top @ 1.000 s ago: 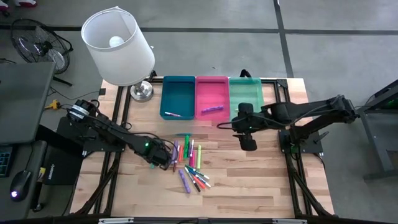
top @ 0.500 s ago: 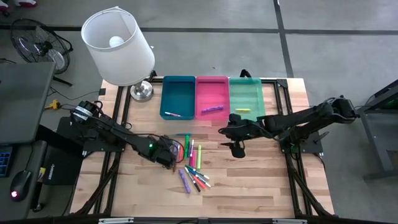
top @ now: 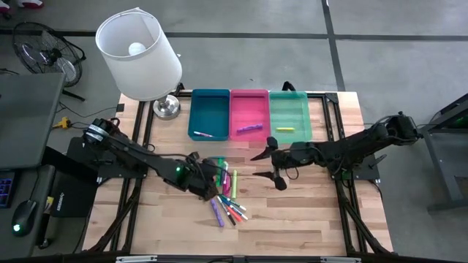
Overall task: Pick & Place Markers
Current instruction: Put the light blue highlighter into the pink bin
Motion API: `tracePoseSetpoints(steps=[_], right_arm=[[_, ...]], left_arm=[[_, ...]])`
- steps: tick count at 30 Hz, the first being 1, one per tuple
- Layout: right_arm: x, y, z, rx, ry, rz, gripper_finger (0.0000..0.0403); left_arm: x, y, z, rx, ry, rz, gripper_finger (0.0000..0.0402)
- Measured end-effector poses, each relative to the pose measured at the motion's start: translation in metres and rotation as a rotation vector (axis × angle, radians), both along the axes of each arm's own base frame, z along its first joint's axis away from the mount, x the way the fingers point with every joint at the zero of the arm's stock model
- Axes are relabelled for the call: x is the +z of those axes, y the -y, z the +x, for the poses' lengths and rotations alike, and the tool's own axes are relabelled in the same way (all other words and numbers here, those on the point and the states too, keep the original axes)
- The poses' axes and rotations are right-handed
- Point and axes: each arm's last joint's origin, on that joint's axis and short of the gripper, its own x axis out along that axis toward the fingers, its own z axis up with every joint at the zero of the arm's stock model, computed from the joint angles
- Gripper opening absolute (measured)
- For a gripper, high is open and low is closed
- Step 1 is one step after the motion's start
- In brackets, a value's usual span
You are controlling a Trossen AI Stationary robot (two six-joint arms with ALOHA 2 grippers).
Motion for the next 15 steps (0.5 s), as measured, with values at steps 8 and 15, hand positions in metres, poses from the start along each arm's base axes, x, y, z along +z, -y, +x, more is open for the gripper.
tracePoseSetpoints(steps=[8, 15], right_arm=[[0.03, -0.003, 0.014, 0.048, -0.104, -0.088, 0.0243], [0.06, -0.003, 0.028, 0.044, -0.243, -0.196, 0.0243]], left_arm=[[0.03, -0.018, 0.02, -0.093, 0.015, 0.018, 0.0054], [0.051, -0.035, 0.032, -0.164, 0.027, 0.019, 0.0054]])
